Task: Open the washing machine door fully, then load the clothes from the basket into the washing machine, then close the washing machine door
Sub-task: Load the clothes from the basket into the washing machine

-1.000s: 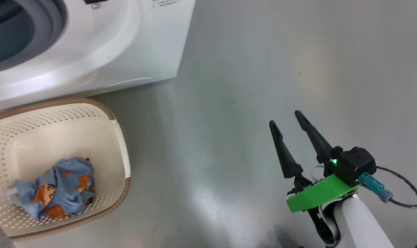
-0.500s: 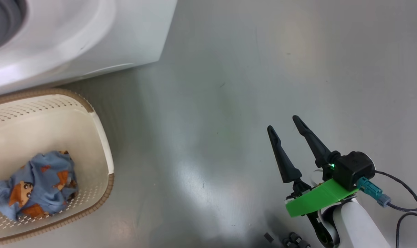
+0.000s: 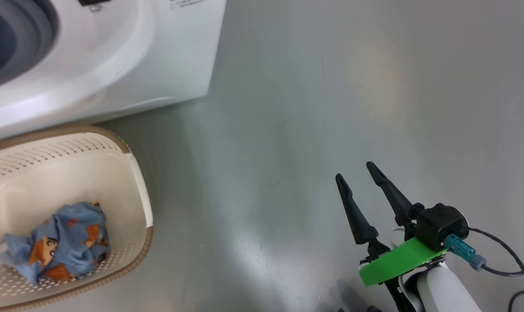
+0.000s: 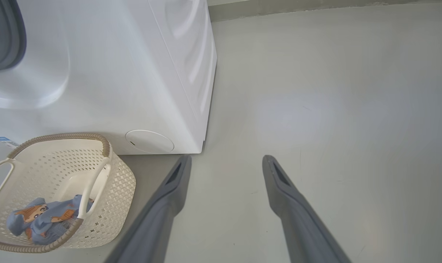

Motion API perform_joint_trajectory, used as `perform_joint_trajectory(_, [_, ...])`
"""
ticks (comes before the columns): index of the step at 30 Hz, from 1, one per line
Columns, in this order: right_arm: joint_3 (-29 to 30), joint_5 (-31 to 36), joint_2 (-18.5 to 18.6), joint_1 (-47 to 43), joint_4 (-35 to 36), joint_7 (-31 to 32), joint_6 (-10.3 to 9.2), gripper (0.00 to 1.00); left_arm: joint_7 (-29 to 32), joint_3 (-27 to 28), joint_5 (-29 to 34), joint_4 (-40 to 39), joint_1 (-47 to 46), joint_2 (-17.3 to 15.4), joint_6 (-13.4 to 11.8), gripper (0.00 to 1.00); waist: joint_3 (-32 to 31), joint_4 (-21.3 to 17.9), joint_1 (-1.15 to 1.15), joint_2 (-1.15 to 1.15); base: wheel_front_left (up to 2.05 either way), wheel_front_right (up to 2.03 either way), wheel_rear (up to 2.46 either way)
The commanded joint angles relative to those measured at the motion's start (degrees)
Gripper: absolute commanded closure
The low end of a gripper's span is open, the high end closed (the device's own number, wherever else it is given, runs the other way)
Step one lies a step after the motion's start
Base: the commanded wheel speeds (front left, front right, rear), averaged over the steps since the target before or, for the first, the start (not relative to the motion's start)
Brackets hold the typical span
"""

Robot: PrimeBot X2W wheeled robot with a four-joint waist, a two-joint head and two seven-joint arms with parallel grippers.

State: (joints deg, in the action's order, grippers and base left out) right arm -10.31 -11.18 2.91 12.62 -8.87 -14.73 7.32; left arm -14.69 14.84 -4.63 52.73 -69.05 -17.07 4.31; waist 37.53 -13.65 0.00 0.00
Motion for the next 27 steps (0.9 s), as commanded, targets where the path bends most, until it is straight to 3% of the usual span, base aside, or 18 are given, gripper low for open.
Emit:
perform_joint_trajectory(1, [-1.2,-0.4,0.0,-2.4,0.8,-0.3,0.17,0.0,-0.3,0.4,0.5,-1.1,1.3,-2.6,-0.9,0.0,-2.2,0.8,0.0,0.0,0.0,0.0,0.0])
perform_joint_trajectory(13, [-1.0,-0.7,0.0,-3.3,-1.6,-0.3,0.17,0.0,-0.3,3.1,-0.7,-2.7,12.3,3.0,-5.2,0.0,-11.4,4.1,0.0,0.0,0.0,0.0,0.0])
perform_joint_trajectory(27, [-1.0,-2.5,0.0,-3.8,-2.9,-0.3,0.17,0.0,-0.3,3.9,-2.3,-16.3,35.4,12.7,-1.7,0.0,-20.9,9.3,0.0,0.0,0.0,0.0,0.0])
